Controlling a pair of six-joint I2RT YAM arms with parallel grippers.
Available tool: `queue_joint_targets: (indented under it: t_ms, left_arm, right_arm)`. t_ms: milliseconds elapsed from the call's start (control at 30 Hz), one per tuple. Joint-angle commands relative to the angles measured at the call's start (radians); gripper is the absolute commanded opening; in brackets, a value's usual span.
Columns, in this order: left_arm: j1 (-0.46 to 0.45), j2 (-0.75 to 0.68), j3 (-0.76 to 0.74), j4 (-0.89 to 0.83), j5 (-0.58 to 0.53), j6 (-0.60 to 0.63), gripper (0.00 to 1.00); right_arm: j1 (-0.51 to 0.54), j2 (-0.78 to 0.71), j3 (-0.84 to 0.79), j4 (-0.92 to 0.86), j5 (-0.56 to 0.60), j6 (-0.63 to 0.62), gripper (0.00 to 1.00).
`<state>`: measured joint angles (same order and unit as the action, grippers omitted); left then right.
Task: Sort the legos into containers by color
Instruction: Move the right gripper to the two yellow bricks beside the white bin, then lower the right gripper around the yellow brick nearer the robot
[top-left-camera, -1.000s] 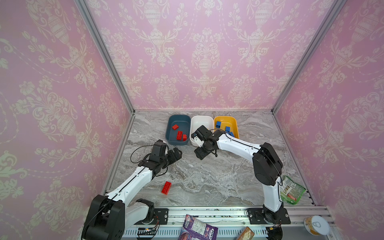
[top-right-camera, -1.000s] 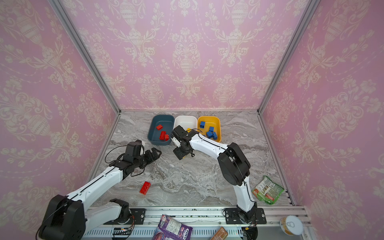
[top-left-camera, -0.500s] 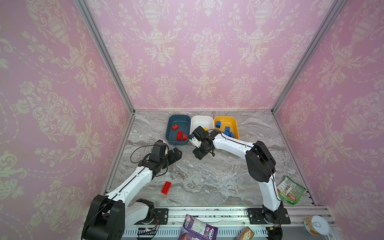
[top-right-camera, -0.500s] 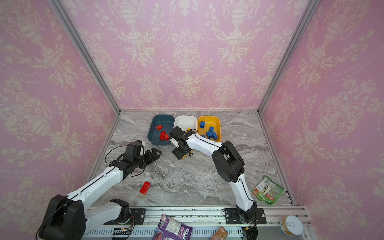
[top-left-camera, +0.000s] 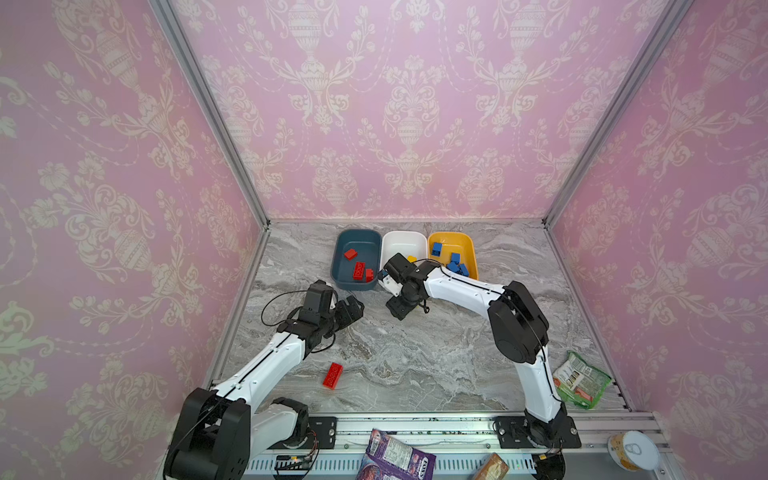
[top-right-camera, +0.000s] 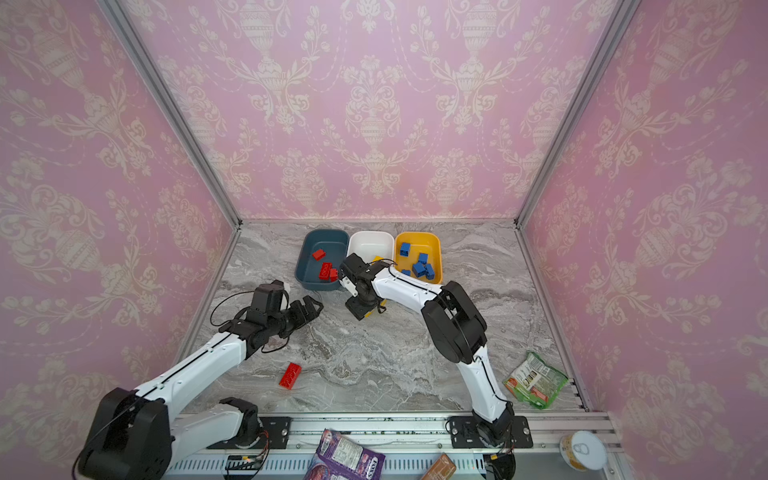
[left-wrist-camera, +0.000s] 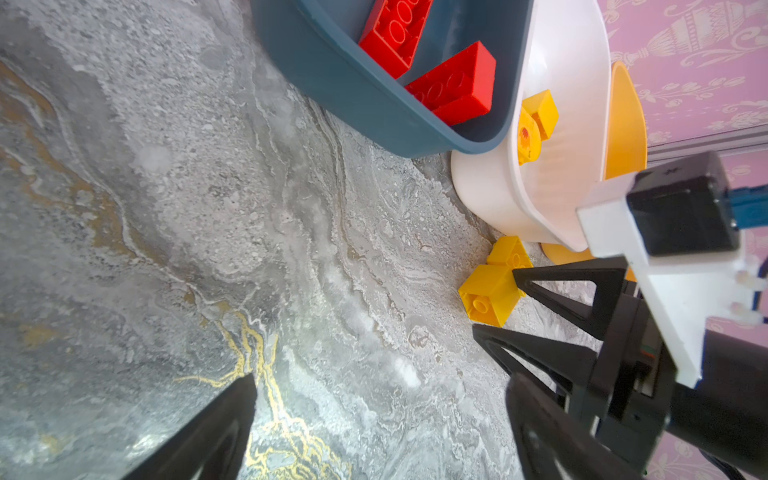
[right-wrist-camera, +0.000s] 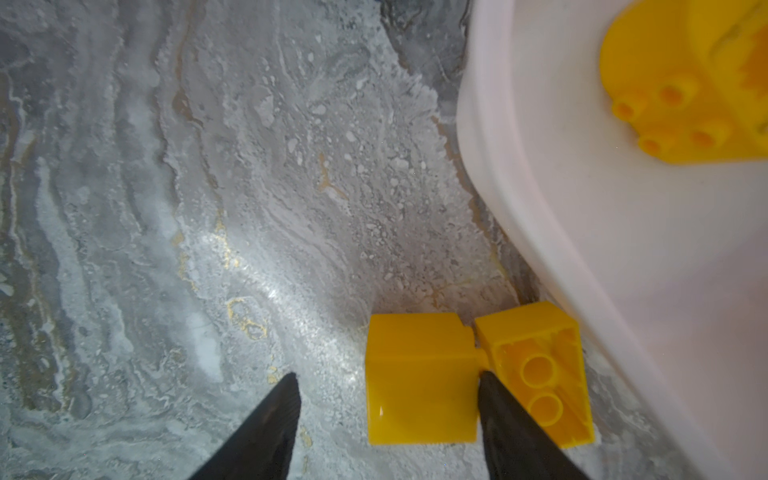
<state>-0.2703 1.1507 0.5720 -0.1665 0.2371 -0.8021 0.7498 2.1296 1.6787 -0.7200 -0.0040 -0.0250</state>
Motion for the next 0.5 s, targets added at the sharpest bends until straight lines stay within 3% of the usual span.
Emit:
queue_joint_targets:
  t_ms: [0, 467]
  left_arm:
    - [0.009, 0.013, 0.006, -0.010, -0.021, 0.017, 0.96]
    - [0.011, 0.032, 0.010, 0.002, -0.013, 0.019, 0.96]
  right_arm:
    - [0.011, 0.004, 0.013, -0.018, -0.025, 0.007, 0.68]
    - [0.035, -0.042, -0.034, 0.017, 0.023, 0.026, 0.67]
